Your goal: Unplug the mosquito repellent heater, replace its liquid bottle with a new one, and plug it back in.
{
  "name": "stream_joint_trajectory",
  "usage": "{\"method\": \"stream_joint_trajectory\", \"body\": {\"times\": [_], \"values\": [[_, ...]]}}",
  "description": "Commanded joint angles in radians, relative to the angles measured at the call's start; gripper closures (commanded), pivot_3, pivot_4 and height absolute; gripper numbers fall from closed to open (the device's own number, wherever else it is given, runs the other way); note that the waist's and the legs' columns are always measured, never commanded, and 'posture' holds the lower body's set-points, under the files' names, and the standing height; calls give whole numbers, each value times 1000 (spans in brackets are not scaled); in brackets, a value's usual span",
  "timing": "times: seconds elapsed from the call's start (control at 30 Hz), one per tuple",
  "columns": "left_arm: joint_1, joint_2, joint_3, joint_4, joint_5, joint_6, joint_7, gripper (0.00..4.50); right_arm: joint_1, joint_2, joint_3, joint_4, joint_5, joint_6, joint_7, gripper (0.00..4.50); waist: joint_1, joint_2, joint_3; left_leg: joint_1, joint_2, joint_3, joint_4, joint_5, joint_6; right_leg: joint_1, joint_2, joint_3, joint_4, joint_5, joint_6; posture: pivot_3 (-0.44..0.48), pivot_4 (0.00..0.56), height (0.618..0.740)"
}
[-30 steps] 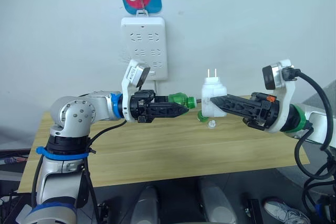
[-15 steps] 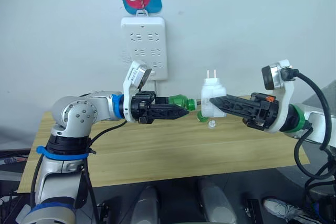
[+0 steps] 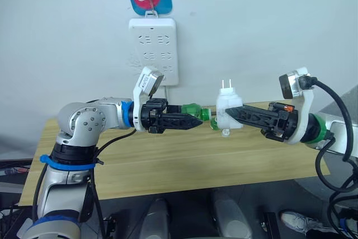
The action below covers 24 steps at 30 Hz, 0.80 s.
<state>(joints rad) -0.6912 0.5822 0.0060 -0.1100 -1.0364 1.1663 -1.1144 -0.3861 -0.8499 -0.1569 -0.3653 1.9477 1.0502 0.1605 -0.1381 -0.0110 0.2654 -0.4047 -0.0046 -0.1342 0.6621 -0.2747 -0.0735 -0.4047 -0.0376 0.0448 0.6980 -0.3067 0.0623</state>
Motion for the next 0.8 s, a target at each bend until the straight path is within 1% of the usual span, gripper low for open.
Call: {"method": "stream_joint_trajectory", "body": {"times": [0.03,0.33,0.5,0.67,0.8], "values": [[-32,-21,-11,-16,1,-27,-15,2204,-8,13,12,-53,24,-16,17,1553,0,0,0,0,0,0,0,0,0,0,0,0,0,0,0,-184,234,740],[-41,-39,-25,4,46,-55,-34,2204,-3,8,25,-81,24,-26,46,1553,0,0,0,0,0,0,0,0,0,0,0,0,0,0,0,-189,235,740],[-43,-20,-40,15,79,-72,-70,2204,4,-3,9,-62,24,-27,39,1553,0,0,0,0,0,0,0,0,0,0,0,0,0,0,0,-190,235,740],[-37,16,-57,-22,49,-41,-133,2204,-9,0,0,-28,24,-22,15,1553,-1,0,0,0,0,0,0,0,0,0,0,0,0,0,0,-190,233,740],[-49,5,-36,-3,33,-27,-121,2204,-3,-5,-3,-18,24,-12,12,1553,1,0,0,0,0,0,0,0,0,0,0,0,0,0,0,-189,230,740]]}}
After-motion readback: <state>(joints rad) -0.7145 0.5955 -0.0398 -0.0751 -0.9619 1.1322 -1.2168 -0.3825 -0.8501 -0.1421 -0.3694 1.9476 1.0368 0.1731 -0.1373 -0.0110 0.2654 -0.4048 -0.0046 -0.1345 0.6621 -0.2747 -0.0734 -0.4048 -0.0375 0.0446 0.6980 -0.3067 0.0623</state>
